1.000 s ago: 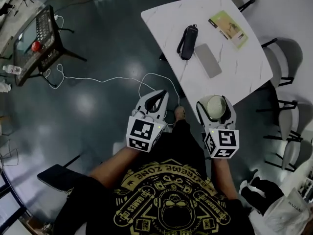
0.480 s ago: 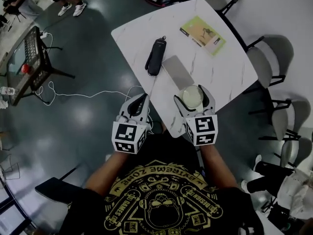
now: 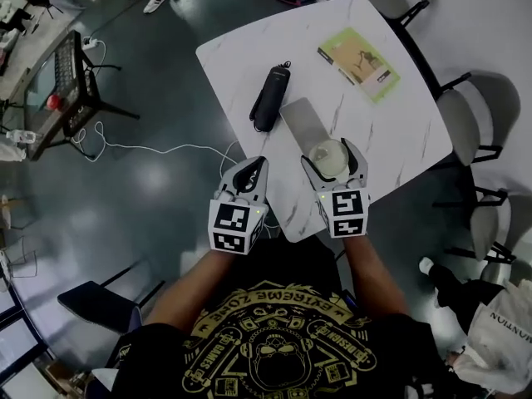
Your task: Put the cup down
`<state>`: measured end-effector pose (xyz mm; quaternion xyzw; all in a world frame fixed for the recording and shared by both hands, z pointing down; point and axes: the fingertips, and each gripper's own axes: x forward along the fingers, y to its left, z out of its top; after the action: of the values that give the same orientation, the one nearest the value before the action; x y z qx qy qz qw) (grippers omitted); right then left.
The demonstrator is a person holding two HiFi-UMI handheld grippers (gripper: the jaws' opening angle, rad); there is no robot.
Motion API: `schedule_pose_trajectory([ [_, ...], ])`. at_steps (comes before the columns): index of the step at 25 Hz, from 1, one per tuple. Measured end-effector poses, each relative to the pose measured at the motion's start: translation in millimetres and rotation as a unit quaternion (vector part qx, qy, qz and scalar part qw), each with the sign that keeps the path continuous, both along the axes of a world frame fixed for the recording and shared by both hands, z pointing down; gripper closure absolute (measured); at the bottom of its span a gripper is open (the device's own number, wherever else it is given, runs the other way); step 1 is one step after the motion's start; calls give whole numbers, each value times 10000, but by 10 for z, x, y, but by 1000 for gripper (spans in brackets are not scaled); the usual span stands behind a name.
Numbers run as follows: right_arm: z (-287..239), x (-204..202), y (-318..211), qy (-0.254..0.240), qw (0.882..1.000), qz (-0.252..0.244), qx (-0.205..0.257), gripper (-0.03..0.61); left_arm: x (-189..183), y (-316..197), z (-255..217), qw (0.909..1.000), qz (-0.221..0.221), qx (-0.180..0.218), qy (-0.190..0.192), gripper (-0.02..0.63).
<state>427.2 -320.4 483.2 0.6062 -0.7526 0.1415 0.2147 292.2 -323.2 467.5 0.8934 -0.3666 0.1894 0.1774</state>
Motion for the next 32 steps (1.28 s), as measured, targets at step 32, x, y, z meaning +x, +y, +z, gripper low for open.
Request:
schedule_pose_trajectory([
  [32, 712, 42, -470, 119, 9992, -351, -161, 176, -76, 94, 349, 9983, -263, -367, -367, 607],
])
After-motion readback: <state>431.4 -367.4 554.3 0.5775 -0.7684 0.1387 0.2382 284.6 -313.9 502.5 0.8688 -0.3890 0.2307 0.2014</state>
